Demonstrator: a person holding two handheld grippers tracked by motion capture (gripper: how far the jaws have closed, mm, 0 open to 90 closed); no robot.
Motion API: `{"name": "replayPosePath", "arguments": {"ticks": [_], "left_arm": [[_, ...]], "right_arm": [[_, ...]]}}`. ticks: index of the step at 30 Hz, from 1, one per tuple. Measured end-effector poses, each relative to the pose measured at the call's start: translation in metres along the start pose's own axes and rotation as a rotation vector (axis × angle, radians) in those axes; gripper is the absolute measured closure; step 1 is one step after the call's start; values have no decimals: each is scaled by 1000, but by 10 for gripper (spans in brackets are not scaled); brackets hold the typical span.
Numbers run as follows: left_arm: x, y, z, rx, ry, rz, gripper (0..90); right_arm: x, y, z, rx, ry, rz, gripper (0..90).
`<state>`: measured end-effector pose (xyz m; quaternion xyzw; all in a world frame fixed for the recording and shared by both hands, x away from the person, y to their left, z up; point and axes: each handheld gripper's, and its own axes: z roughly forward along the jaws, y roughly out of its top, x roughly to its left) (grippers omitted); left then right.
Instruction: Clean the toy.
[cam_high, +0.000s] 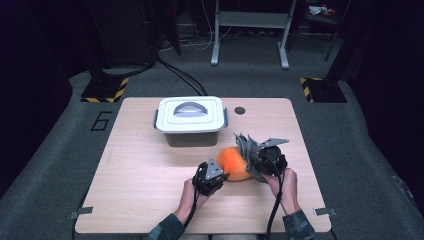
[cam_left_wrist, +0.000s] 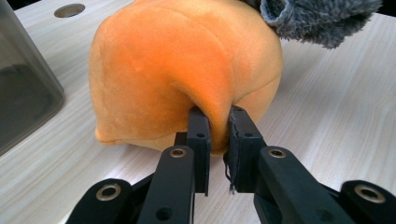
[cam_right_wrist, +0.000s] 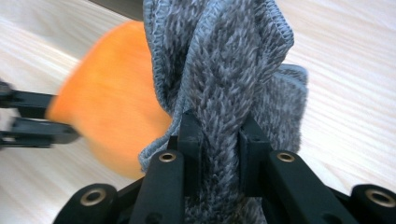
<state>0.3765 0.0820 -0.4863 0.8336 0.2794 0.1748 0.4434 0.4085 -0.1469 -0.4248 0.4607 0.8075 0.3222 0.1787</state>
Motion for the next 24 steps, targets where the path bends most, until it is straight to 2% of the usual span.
{"name": "replayPosePath", "arguments": {"ticks": [5, 9, 17, 20, 24], "left_arm": [[0, 0, 0, 3, -4, -2, 809], [0, 0, 0, 4, -5, -3, 809], [0, 0, 0, 7, -1, 0, 809], [0, 0, 0, 8, -2, 1, 808], [0, 0, 0, 1, 3, -1, 808]], "right_arm": [[-18, -8, 7, 26, -15, 57, 751], [-29, -15, 16, 69, -23, 100, 751], [-42, -29, 39, 145, -21, 139, 751], [-44, -32, 38, 150, -17, 148, 751], [-44, -30, 23, 112, -30, 147, 753]]}}
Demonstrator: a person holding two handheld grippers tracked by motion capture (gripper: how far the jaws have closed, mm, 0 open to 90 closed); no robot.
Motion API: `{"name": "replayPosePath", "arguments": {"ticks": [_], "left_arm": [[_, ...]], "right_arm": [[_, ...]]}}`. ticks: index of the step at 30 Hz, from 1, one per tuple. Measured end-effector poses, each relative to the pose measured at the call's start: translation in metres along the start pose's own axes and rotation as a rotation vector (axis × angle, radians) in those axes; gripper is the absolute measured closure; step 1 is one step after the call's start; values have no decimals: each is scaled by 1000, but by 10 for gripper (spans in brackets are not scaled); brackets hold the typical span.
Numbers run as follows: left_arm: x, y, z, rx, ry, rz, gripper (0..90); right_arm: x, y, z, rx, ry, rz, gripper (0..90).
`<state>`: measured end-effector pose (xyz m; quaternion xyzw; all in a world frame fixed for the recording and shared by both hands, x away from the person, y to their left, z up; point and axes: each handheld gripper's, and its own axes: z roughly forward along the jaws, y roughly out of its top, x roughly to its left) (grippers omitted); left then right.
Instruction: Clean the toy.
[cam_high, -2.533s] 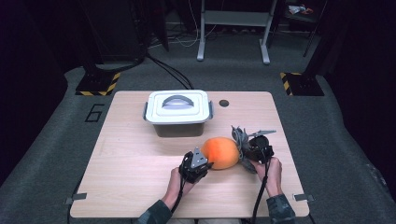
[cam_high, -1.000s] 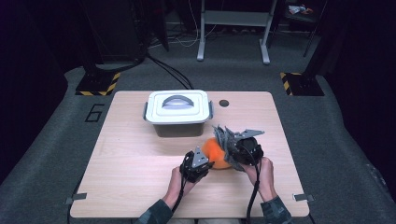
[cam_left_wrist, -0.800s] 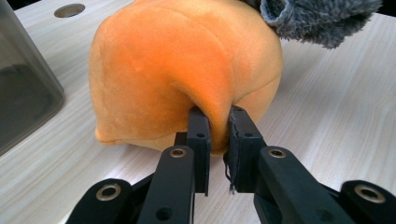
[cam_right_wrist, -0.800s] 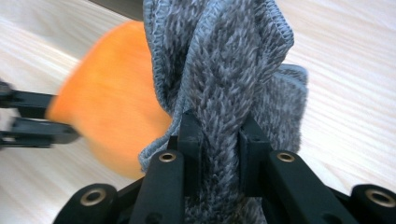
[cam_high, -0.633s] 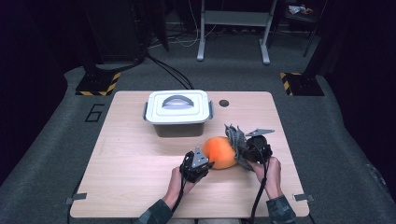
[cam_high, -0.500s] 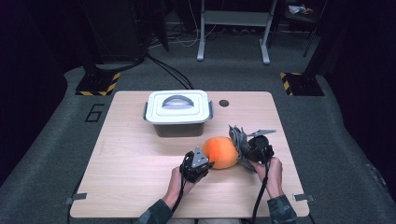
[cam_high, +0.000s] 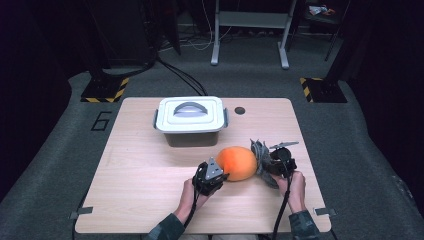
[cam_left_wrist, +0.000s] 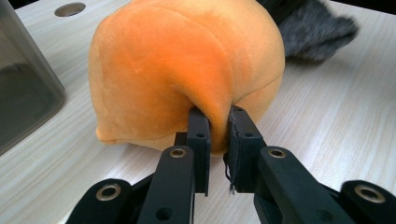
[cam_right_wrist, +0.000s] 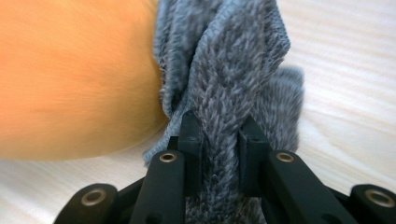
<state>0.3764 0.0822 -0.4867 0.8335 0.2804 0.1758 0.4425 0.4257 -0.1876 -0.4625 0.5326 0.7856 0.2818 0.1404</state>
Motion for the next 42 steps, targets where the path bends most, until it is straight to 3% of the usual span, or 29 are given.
{"name": "replayPosePath", "arguments": {"ticks": [4, 9, 13, 16, 20, 25, 29, 32, 36, 39, 42], "left_arm": [[0, 0, 0, 5, -4, 3, 808], [0, 0, -1, 3, 1, 5, 806], [1, 0, -1, 7, 3, 1, 797], [2, -1, -2, 7, 1, 1, 773], [0, -3, -2, 15, 22, 7, 664], [-2, -7, 1, 36, 76, 17, 551], [-2, -6, 3, 18, 126, 26, 499], [-3, -5, 6, 23, 134, 39, 491], [-5, -3, 11, 21, 144, 59, 546], [-5, -3, 12, 12, 139, 70, 669], [-3, -2, 11, 0, 133, 49, 770]], "right_arm": [[6, 4, -25, -75, 22, -20, 753], [29, 11, -45, -141, 69, -79, 753], [41, 14, -32, -90, 83, -115, 756], [39, 13, -25, -93, 90, -92, 757], [38, 15, -24, -96, 80, -91, 758], [37, 18, -22, -96, 66, -97, 758], [37, 18, -21, -96, 62, -93, 758], [37, 18, -21, -96, 62, -89, 758], [37, 17, -21, -98, 65, -92, 759], [37, 15, -21, -102, 63, -91, 759], [36, 14, -24, -117, 61, -77, 759]]}}
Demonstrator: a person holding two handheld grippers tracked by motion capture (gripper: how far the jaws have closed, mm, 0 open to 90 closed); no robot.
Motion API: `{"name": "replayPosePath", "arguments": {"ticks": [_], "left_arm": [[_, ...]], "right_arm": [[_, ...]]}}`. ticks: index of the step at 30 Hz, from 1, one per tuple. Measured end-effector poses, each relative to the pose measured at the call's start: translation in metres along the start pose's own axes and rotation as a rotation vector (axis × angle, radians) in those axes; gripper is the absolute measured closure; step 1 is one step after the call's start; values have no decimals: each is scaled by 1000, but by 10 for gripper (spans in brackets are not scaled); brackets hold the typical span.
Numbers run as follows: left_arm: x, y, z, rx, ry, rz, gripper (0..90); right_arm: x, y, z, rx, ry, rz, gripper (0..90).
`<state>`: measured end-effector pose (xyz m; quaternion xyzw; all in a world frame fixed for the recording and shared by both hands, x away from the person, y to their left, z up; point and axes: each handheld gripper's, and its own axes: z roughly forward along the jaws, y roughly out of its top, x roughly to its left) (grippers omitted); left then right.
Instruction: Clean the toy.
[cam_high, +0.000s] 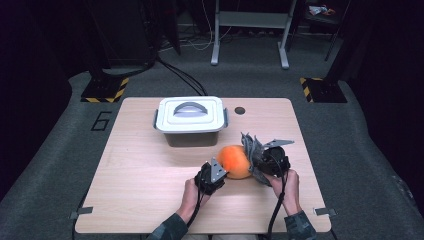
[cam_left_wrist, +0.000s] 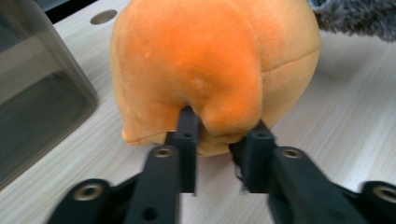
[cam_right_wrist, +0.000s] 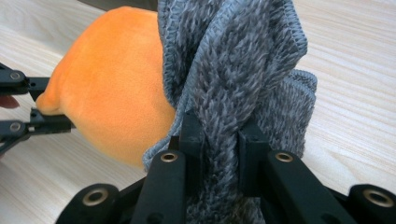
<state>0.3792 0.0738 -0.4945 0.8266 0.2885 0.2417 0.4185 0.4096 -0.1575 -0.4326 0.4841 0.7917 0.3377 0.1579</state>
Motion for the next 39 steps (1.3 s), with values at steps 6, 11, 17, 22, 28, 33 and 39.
{"name": "replayPosePath", "arguments": {"ticks": [6, 11, 17, 22, 28, 33, 39], "left_arm": [[4, 4, -6, -17, -32, -29, 810], [7, 8, -13, -25, -78, -65, 810], [5, 16, -17, -17, -115, -86, 807], [2, 18, -16, -9, -127, -87, 804], [5, 14, -12, 3, -123, -97, 801], [7, 13, -11, -5, -123, -104, 798], [7, 11, -11, -3, -129, -111, 795]], "right_arm": [[0, 0, -12, -30, 15, -9, 760], [11, 4, -26, -61, 49, -33, 759], [35, 12, -38, -90, 109, -79, 759], [48, 17, -29, -64, 121, -122, 761], [47, 14, -14, -49, 63, -127, 768], [42, 14, -15, -41, 33, -117, 767], [30, 11, -15, -33, 4, -101, 766]]}}
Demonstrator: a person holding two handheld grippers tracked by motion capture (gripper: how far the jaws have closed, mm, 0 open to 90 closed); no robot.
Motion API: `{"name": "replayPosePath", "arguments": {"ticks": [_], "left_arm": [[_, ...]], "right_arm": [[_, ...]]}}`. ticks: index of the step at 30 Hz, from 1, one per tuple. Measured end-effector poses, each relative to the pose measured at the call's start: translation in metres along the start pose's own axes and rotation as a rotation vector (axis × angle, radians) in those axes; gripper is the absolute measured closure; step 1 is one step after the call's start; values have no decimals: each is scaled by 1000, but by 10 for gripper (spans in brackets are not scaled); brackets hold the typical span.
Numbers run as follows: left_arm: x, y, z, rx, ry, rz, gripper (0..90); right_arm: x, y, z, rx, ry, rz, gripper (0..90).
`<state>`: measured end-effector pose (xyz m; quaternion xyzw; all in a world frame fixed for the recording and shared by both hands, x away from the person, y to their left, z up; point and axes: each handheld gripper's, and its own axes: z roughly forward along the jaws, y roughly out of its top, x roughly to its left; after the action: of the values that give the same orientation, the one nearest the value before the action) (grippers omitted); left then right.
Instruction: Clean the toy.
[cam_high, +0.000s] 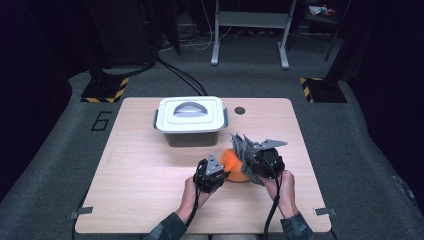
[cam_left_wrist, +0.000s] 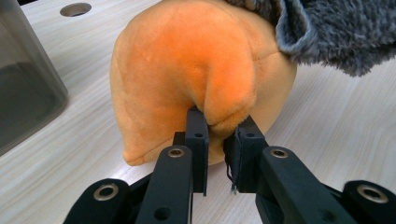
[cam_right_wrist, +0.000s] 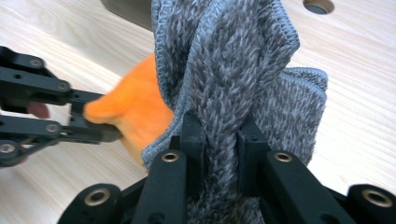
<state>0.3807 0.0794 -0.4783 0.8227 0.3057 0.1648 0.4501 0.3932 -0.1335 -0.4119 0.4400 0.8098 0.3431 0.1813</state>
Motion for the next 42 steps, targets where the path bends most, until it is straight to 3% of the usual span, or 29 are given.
{"name": "replayPosePath", "arguments": {"ticks": [16, 26, 31, 36, 42], "left_arm": [[2, -2, 0, 2, -2, -3, 790], [2, -3, 0, 3, -2, 0, 784], [1, -3, 0, 0, -2, -6, 782], [2, -3, 0, -7, 15, -10, 782], [2, -2, 0, -9, 19, -13, 782]], "right_arm": [[-36, -17, 15, 65, -85, 87, 761], [-50, -28, 32, 131, -102, 142, 759], [-56, -36, 45, 191, -105, 162, 758], [-59, -36, 38, 172, -103, 174, 759], [-51, -22, 5, 68, -72, 147, 760]]}}
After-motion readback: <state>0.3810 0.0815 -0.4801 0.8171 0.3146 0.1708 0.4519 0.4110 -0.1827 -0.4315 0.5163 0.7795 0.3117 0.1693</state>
